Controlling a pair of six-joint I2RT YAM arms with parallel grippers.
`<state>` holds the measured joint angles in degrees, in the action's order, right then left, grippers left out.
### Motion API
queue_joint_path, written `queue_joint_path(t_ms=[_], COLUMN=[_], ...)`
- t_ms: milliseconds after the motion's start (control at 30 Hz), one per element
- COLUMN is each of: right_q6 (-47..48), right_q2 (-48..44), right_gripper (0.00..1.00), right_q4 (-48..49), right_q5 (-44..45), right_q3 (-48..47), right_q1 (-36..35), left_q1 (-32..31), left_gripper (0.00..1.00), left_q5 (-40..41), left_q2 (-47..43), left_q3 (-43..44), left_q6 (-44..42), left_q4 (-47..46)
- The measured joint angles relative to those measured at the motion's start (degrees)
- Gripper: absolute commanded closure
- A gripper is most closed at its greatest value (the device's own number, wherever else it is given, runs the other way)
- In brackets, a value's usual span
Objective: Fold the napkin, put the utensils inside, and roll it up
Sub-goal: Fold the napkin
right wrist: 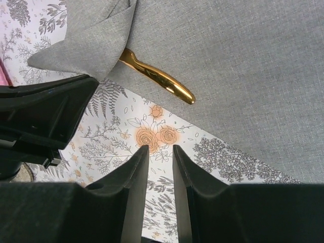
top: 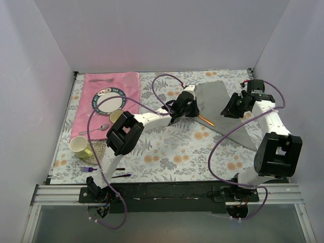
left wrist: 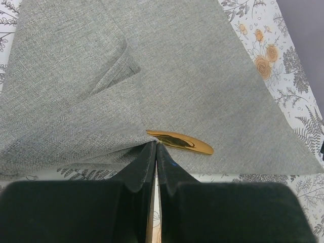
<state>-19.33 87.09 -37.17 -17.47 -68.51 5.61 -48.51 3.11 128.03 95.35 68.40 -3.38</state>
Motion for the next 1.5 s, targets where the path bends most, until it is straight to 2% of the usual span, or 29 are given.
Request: queue_joint_path(t_ms=[67, 100, 167, 200, 233, 433, 533, 600, 633, 700, 833, 933, 1033, 1267, 1500], right_q6=[-0.2, -0.42, -0.57, -0.61, -0.61, 0.68, 1.62, 2.12, 2.45, 3.5, 8.28, 14.71, 20.7, 31.36, 33.29], right_q2=[0.26, 0.55, 1.33, 1.88, 2.34, 3.34, 3.3, 3.28, 3.28, 3.32, 7.06, 14.01, 19.61, 28.28, 32.41], right_gripper=[0.65, 0.64, 0.63, 0.63, 0.62, 0.54, 0.47, 0.45, 0.41, 0.39, 0.38, 0.38, 0.37, 0.37, 0.39], right_q4=[0.46, 1.01, 1.62, 1.75, 1.79, 2.12, 3.21, 4.42, 5.01, 6.49, 7.17, 7.82, 7.17, 5.25, 2.43], right_q5=[-0.79, -1.36, -2.19, -2.49, -2.69, -2.51, -0.87, 0.85, 1.6, 3.89, 10.36, 18.1, 24.48, 34.62, 36.98], right_q3=[0.0, 0.0, 0.0, 0.0, 0.0, 0.0, 0.0, -0.02, -0.02, -0.24, -5.27, -12.5, -17.4, -24.83, -29.7], right_q1=[0.02, 0.0, 0.0, 0.0, 0.0, -0.76, -3.32, -6.54, -8.0, -12.31, -20.13, -26.43, -31.54, -39.85, -41.79], left_q1=[0.02, 0.04, 0.02, 0.0, 0.0, 0.17, 0.76, 1.7, 2.45, 4.72, 12.61, 20.63, 25.62, 28.28, 29.53], left_gripper=[0.68, 0.49, 0.36, 0.19, 0.05, 0.03, 0.04, 0.04, 0.05, 0.05, 0.06, 0.07, 0.07, 0.07, 0.07], left_q5=[-0.55, -0.94, -2.36, -3.23, -3.76, -5.27, -4.39, -3.04, -2.16, -0.72, 1.53, 3.5, 3.5, -2.16, -6.14], left_q2=[0.0, 0.02, 0.11, 0.13, 0.13, -0.55, -4.5, -9.6, -13.0, -20.46, -35.93, -46.03, -51.82, -53.48, -51.47], left_q3=[-0.02, 0.09, 0.83, 1.22, 1.27, 3.45, 4.0, 3.56, 3.28, 1.79, -1.25, -3.72, -5.49, -7.56, -7.54], left_q6=[-0.33, -0.35, -0.83, -0.96, -1.09, 1.05, 4.92, 8.9, 11.41, 16.17, 22.67, 23.56, 21.94, 17.03, 13.4], left_q4=[0.37, 1.03, 3.52, 4.7, 5.44, 13.16, 19.21, 24.0, 26.67, 31.43, 41.38, 48.98, 55.06, 63.84, 66.99])
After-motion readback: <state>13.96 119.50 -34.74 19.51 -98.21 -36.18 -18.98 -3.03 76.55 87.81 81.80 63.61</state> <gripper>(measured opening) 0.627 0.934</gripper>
